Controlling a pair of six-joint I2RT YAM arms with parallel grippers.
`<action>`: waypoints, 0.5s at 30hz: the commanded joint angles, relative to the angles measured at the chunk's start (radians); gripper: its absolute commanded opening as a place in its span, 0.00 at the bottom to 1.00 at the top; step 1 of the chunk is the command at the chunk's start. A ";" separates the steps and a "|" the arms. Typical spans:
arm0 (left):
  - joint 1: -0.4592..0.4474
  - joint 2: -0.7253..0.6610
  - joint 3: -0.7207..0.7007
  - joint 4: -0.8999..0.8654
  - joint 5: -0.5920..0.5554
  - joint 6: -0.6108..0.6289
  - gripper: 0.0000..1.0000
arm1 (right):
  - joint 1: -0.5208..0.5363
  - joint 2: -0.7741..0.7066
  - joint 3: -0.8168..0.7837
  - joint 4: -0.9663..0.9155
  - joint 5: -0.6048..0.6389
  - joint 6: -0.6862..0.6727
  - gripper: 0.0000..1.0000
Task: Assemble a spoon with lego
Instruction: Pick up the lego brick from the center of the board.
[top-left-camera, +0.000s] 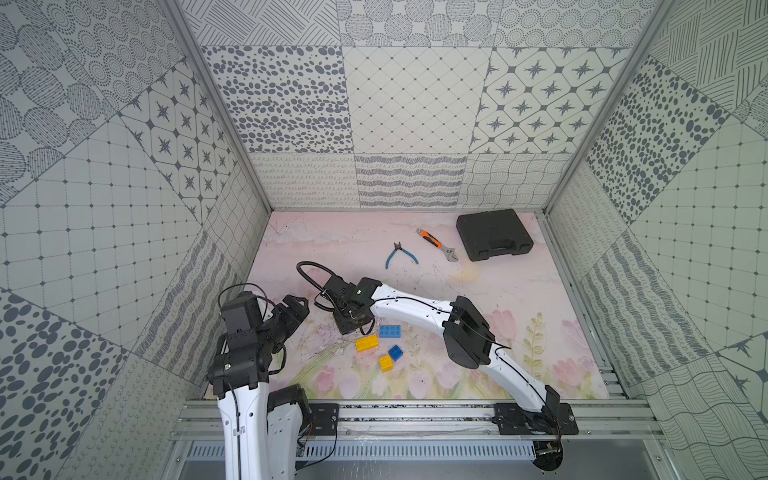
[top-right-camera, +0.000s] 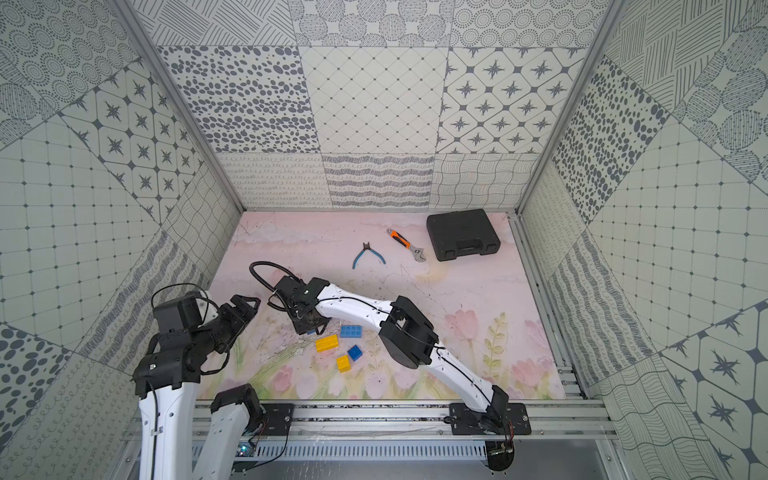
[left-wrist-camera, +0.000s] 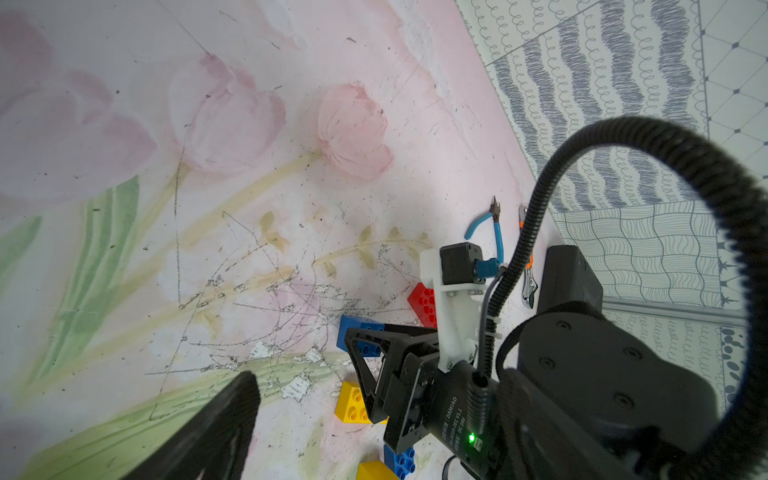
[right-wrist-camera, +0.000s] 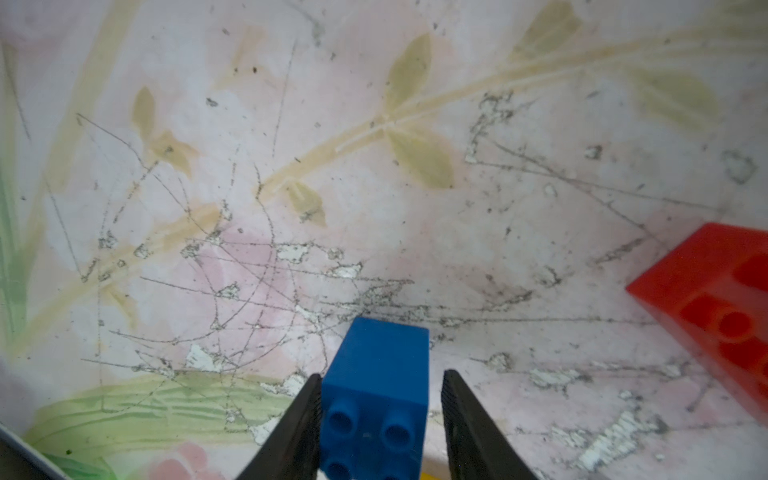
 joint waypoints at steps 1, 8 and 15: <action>0.004 -0.003 -0.001 -0.018 0.018 0.024 0.92 | 0.006 0.000 -0.016 0.000 0.018 0.009 0.46; 0.004 -0.008 -0.011 -0.014 0.010 0.029 0.91 | 0.008 -0.010 -0.032 0.017 0.009 0.002 0.31; 0.004 -0.024 0.001 -0.018 0.005 0.037 0.91 | 0.009 -0.109 -0.090 0.021 0.043 0.011 0.14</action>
